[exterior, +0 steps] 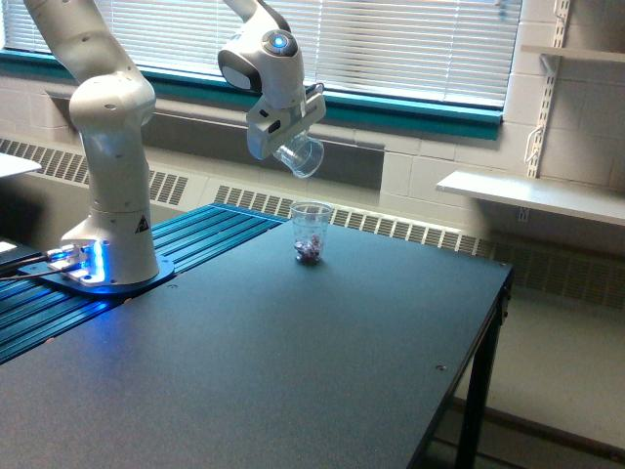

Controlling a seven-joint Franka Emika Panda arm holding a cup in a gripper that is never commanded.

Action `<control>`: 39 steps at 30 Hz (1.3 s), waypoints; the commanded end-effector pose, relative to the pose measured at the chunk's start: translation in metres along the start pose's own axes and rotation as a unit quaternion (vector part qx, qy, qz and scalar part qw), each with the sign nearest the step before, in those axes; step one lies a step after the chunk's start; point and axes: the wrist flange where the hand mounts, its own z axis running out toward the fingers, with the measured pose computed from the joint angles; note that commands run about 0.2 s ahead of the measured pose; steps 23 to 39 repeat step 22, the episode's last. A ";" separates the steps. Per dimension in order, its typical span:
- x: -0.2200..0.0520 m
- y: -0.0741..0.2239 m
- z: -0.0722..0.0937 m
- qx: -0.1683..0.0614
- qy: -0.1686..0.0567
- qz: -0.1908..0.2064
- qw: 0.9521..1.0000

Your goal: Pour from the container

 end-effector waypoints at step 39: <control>0.019 -0.018 0.008 -0.005 0.021 0.015 1.000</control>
